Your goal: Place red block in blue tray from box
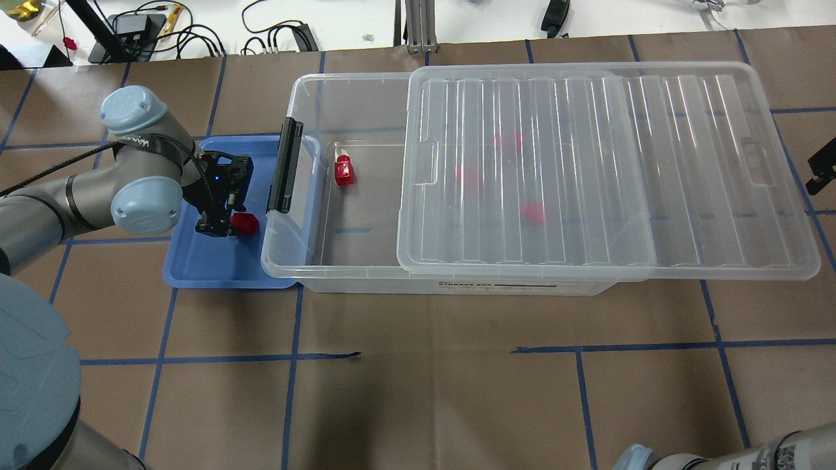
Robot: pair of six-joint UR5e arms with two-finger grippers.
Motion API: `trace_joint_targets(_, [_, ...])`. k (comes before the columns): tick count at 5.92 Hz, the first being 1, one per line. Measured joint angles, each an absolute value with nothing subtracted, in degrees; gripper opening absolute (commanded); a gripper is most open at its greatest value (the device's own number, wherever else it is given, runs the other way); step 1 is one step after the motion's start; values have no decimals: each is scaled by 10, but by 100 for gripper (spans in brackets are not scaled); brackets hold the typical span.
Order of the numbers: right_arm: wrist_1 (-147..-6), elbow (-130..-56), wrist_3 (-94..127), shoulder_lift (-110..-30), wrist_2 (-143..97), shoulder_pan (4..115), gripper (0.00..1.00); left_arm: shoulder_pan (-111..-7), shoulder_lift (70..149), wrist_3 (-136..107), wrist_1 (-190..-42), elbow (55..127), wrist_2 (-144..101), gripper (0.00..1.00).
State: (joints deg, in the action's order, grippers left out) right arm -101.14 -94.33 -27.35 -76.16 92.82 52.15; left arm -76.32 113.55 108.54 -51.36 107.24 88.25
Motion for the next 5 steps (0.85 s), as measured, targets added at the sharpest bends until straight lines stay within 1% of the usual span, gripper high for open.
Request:
trace_joint_targets(1, [-1010, -950, -258, -764, 913, 535, 100, -768, 1122, 1079, -536, 1061, 884, 98])
trace_joint_targets(2, [-1010, -961, -253, -768, 904, 559, 100, -774, 1096, 1070, -605, 1030, 884, 98])
trace_joint_targets(4, [-1011, -994, -250, -789, 889, 592, 100, -795, 1032, 1027, -791, 941, 884, 98])
trace_joint_targets(5, [-1011, -1006, -249, -795, 871, 601, 100, -813, 1003, 979, -847, 920, 884, 98])
